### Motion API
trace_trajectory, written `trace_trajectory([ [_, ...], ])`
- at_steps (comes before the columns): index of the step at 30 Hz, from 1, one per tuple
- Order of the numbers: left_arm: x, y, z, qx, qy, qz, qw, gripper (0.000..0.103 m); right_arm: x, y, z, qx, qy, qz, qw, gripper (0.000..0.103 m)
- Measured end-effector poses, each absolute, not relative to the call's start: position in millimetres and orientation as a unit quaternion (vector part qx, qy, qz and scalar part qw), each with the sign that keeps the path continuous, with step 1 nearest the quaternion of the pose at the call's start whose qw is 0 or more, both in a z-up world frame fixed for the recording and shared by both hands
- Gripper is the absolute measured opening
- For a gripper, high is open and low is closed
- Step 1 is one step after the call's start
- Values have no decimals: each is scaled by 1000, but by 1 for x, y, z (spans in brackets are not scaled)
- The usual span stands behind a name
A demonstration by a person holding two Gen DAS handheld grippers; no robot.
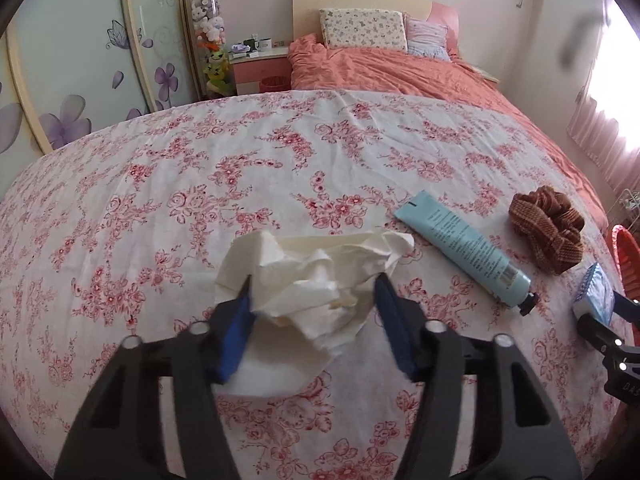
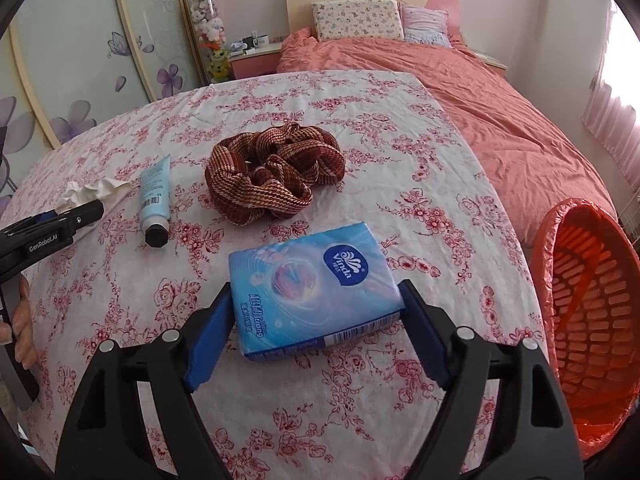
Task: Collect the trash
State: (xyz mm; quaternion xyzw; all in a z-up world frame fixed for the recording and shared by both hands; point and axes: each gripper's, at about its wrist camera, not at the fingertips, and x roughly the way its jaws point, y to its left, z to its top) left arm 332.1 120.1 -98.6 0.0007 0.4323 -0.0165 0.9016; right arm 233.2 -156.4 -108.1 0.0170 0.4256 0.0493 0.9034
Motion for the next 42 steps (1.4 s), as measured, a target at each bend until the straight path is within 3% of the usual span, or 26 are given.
trace_trajectory([
  [2,332,120,-95,-2,429,-20,903,46,230,-157,-106,20,420,53,906,79],
  [5,330,119,-93,5,422,-22,906,45,227,-157,-102,16,413,54,909,79],
  [21,290,89,-39,11,374,-41,926,44,194,-184,-53,45,350,49,934,79],
  [42,230,-100,16,28,321,-226,919,44,126,-313,-14,71,266,-81,958,79],
])
